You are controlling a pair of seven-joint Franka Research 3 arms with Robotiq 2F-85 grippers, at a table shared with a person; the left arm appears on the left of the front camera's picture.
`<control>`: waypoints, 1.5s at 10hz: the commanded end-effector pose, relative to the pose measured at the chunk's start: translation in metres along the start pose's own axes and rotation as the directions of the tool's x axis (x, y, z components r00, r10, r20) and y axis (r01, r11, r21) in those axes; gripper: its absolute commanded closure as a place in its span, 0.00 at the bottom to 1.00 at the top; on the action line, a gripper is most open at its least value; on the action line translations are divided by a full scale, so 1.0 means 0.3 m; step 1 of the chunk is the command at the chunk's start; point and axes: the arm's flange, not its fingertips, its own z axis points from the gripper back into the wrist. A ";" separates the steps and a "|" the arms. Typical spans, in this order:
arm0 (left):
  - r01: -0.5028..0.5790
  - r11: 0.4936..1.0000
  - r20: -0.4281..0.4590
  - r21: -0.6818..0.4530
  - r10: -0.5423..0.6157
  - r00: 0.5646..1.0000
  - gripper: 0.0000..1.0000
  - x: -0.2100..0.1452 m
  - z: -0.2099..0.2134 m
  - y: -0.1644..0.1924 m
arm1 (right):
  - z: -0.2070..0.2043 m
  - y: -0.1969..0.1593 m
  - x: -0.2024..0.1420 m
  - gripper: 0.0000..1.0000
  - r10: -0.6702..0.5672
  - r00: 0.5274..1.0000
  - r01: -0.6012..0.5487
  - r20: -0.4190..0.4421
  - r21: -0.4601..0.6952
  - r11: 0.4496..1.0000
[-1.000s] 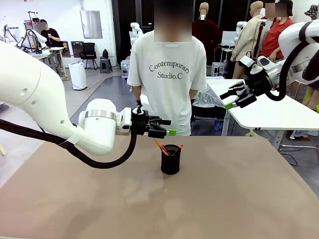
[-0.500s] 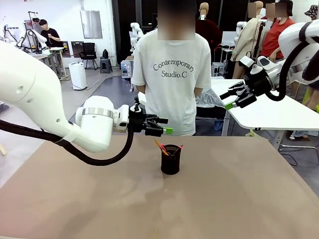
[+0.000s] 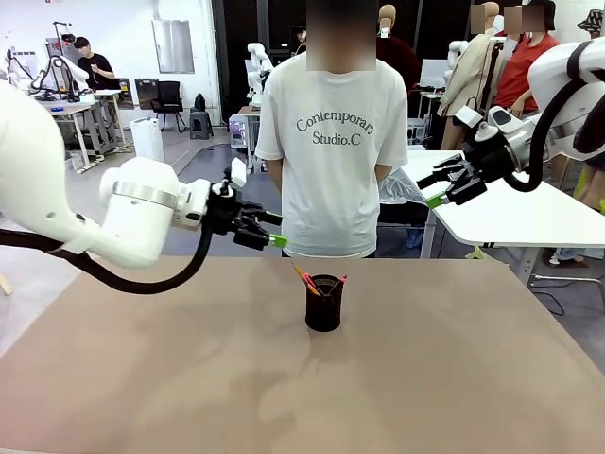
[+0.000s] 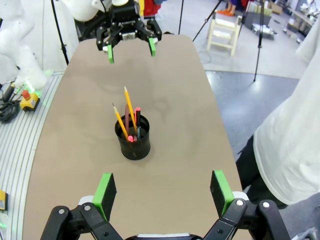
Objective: Place the pens into the pen holder.
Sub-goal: Pick up a writing instrument from the table and place it into the Pen holder.
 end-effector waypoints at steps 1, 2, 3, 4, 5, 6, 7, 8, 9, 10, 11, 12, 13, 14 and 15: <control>0.028 0.999 -0.079 0.017 -0.027 0.997 0.00 0.020 0.097 -0.004 | 0.000 0.002 0.005 0.00 0.003 1.000 -0.003 -0.001 -0.001 1.000; 0.048 0.999 -0.123 0.008 -0.047 0.991 0.00 0.023 0.129 0.012 | 0.000 0.002 0.005 0.00 0.003 1.000 -0.003 -0.001 -0.001 1.000; 0.062 0.998 -0.147 0.016 -0.059 0.987 0.00 0.036 0.166 0.025 | 0.000 0.002 0.005 0.00 0.003 1.000 -0.003 -0.001 -0.001 1.000; 0.031 0.999 -0.192 0.005 -0.030 0.981 0.00 0.046 0.202 0.042 | 0.000 0.002 0.005 0.00 0.003 1.000 -0.003 -0.001 -0.001 1.000; -0.005 1.000 -0.236 0.010 0.007 0.972 0.00 0.047 0.236 0.066 | 0.000 0.002 0.005 0.00 0.003 1.000 -0.003 -0.001 -0.001 1.000; -0.026 0.999 -0.280 0.035 0.035 0.959 0.00 0.055 0.272 0.080 | 0.000 0.002 0.005 0.00 0.003 1.000 -0.003 -0.001 -0.001 1.000; -0.053 0.998 -0.312 0.044 0.065 0.948 0.00 0.058 0.295 0.095 | 0.000 0.002 0.005 0.00 0.003 1.000 -0.003 -0.001 -0.001 1.000; -0.080 0.996 -0.331 0.030 0.085 0.940 0.00 0.064 0.320 0.113 | 0.000 0.002 0.005 0.00 0.003 1.000 -0.003 -0.001 -0.001 1.000; -0.084 0.996 -0.355 0.041 0.093 0.930 0.00 0.072 0.344 0.126 | 0.000 0.002 0.005 0.00 0.003 1.000 -0.003 -0.001 -0.001 1.000; -0.065 0.997 -0.351 0.044 0.076 0.933 0.00 0.088 0.358 0.138 | 0.000 0.002 0.005 0.00 0.003 1.000 -0.003 -0.001 -0.001 1.000; -0.045 0.998 -0.344 0.043 0.058 0.937 0.00 0.102 0.369 0.140 | 0.000 0.002 0.005 0.00 0.003 1.000 -0.003 -0.001 -0.001 1.000; -0.033 0.998 -0.323 0.057 0.050 0.945 0.00 0.113 0.381 0.139 | 0.000 0.002 0.005 0.00 0.003 1.000 -0.003 -0.001 -0.001 1.000; -0.032 0.998 -0.312 0.047 0.045 0.949 0.00 0.114 0.393 0.144 | 0.000 0.002 0.005 0.00 0.003 1.000 -0.003 -0.001 -0.001 1.000; -0.042 0.998 -0.297 0.044 0.054 0.953 0.00 0.113 0.392 0.140 | 0.000 0.002 0.005 0.00 0.003 1.000 -0.003 -0.001 -0.001 1.000; -0.052 0.998 -0.265 0.035 0.059 0.962 0.00 0.101 0.381 0.143 | 0.000 0.002 0.005 0.00 0.003 1.000 -0.003 -0.001 -0.001 1.000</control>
